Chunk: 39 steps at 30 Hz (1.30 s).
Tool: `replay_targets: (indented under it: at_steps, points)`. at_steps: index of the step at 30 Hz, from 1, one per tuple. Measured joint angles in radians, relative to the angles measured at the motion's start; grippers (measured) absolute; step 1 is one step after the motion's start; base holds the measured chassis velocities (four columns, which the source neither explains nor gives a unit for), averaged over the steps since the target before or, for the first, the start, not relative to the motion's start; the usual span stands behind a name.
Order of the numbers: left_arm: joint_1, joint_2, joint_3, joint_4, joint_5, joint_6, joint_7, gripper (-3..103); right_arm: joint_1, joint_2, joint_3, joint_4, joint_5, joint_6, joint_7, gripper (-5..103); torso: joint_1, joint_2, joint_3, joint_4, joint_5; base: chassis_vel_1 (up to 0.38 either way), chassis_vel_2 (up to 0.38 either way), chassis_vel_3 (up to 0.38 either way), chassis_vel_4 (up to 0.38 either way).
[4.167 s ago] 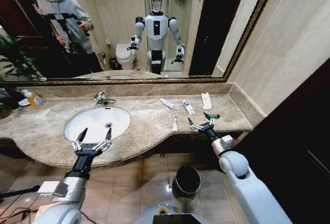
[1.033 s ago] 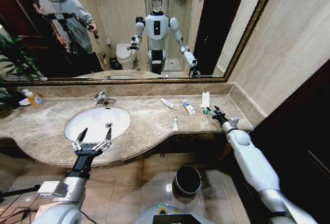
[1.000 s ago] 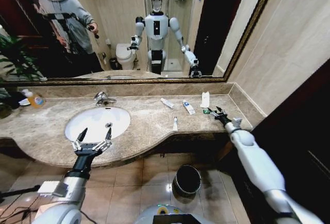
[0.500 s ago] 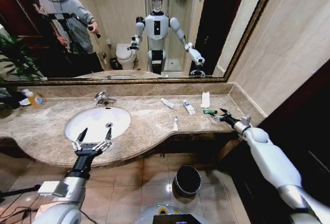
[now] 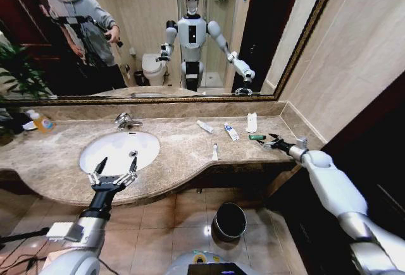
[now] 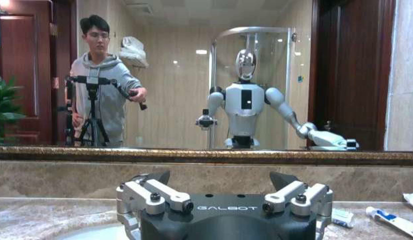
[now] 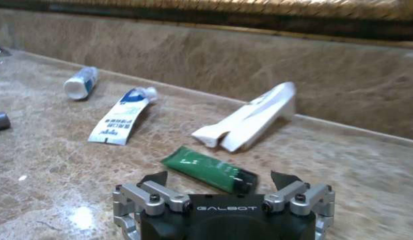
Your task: Pick up the trash from the sink and place it in the trash bin.
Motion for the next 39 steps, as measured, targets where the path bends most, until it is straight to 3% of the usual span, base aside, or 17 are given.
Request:
replay_targets:
  at_steps: [4,6,8,11,13,17,20,28,34,39]
  points:
    - [0.000,0.000,0.000,0.000,0.000,0.000,0.000,100,0.025,0.029,-0.007,-0.023,-0.048,0.020,-0.003,100,0.000,0.000,0.000,-0.0001,-0.0011,0.000,0.000,0.000,0.000]
    - [0.000,0.000,0.000,0.000,0.000,0.000,0.000,100,0.018,0.033,-0.005,-0.010,-0.059,0.026,-0.002,90,0.000,0.000,0.000,-0.0001,-0.0006,0.000,0.000,0.000,0.000]
    - [0.000,0.000,0.000,0.000,0.000,0.000,0.000,100,0.012,0.032,-0.003,-0.002,-0.060,0.028,-0.002,90,0.000,0.000,0.000,-0.0003,-0.0003,0.000,0.000,0.000,0.000]
    - [0.000,0.000,0.000,0.000,0.000,0.000,0.000,100,-0.011,0.024,0.004,0.029,-0.060,0.027,0.001,78,0.000,0.000,0.000,0.0000,0.0002,0.000,0.000,0.000,0.000]
    - [0.000,0.000,0.000,0.000,0.000,0.000,0.000,100,-0.018,0.021,0.006,0.037,-0.058,0.026,0.001,78,0.000,0.000,0.000,0.0001,0.0002,0.000,0.000,0.000,0.000]
    - [0.000,0.000,0.000,0.000,0.000,0.000,0.000,100,-0.053,0.013,0.020,0.075,-0.034,0.022,0.018,62,0.000,0.000,0.000,0.0000,0.0005,0.000,0.000,0.000,0.000]
    - [0.000,0.000,0.000,0.000,0.000,0.000,0.000,100,-0.072,0.007,0.028,0.092,-0.019,0.020,0.024,58,0.000,0.000,0.000,0.0000,0.0004,0.000,0.000,0.000,0.000]
    - [0.000,0.000,0.000,0.000,0.000,0.000,0.000,100,-0.159,-0.021,0.072,0.168,0.043,0.022,0.041,34,0.000,0.000,0.000,-0.0001,0.0000,0.000,0.000,0.000,0.000]
    - [0.000,0.000,0.000,0.000,0.000,0.000,0.000,100,-0.311,-0.024,0.145,0.332,0.113,0.028,0.119,19,0.000,0.000,0.000,-0.0005,0.0002,0.000,0.000,0.000,0.000]
    - [0.000,0.000,0.000,0.000,0.000,0.000,0.000,100,-0.339,0.007,0.161,0.380,0.096,0.023,0.165,7,0.000,0.000,0.000,-0.0002,-0.0003,0.000,0.000,0.000,0.000]
